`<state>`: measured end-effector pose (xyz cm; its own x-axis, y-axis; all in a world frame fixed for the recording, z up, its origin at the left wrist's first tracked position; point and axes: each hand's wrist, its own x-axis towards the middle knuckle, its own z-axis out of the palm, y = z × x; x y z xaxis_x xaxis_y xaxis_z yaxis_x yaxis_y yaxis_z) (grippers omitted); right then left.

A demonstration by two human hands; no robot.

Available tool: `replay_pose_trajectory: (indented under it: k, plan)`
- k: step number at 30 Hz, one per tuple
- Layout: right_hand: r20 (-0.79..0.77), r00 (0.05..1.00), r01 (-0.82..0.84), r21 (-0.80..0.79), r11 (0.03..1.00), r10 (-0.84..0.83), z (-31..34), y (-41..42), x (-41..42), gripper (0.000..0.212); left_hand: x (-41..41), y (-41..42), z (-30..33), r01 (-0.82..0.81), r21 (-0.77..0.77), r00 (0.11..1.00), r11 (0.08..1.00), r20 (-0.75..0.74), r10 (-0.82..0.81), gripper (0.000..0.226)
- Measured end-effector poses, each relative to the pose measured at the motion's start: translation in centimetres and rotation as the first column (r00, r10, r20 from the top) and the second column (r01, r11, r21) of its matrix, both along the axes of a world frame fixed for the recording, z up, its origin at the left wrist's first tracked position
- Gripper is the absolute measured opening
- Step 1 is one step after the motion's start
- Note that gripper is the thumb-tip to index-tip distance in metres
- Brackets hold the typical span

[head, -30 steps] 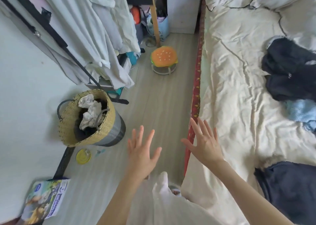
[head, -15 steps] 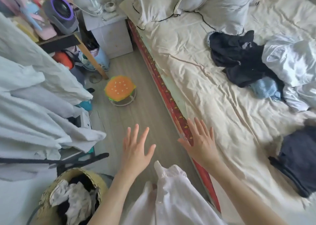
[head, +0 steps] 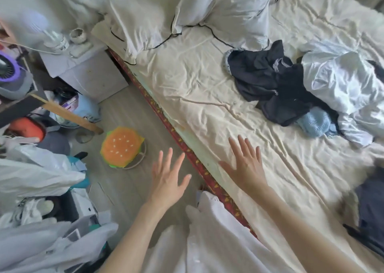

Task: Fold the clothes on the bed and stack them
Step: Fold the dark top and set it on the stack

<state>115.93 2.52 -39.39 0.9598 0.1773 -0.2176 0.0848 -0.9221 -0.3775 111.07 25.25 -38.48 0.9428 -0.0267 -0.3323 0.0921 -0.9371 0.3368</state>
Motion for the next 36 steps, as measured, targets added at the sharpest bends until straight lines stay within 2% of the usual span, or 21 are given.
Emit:
replay_pose_trajectory:
  k: [6,10,16,18,23,28,33,36]
  plan:
    - [-0.025,0.995,0.094,-0.038,0.995,-0.095,-0.1,0.2,8.3,0.074,12.0,0.3,0.3,0.132,0.018,0.991,0.991,0.014,-0.132,0.063]
    - [-0.069,0.983,0.165,-0.095,0.982,-0.172,-1.1,0.6,13.2,0.072,17.9,1.1,-1.3,0.242,0.014,0.965,0.97,-0.104,-0.239,0.064]
    - [-0.16,0.905,0.371,-0.162,0.915,-0.395,-4.1,1.5,20.3,0.071,28.7,3.8,-5.9,0.401,-0.007,0.865,0.916,-0.325,-0.382,0.061]
    - [-0.174,0.857,0.457,-0.177,0.872,-0.484,-5.2,2.2,22.8,0.07,33.2,3.8,-7.6,0.463,0.005,0.832,0.887,-0.349,-0.432,0.06]
    - [-0.214,0.778,0.566,-0.168,0.807,-0.591,-9.1,3.5,29.0,0.067,42.5,1.4,-12.4,0.624,0.038,0.74,0.78,-0.349,-0.575,0.06]
    - [-0.176,0.796,0.543,-0.215,0.811,-0.58,-14.7,0.0,35.1,0.063,49.4,-0.8,-19.1,0.694,0.092,0.684,0.714,-0.395,-0.613,0.066]
    - [-0.11,0.833,0.48,-0.346,0.806,-0.543,-20.2,-4.8,41.1,0.059,54.0,-2.8,-25.0,0.704,0.148,0.684,0.695,-0.405,-0.607,0.097]
    - [-0.045,0.879,0.42,-0.4,0.814,-0.475,-23.1,-6.3,45.0,0.063,55.2,-2.8,-27.7,0.732,0.2,0.66,0.651,-0.448,-0.603,0.105]
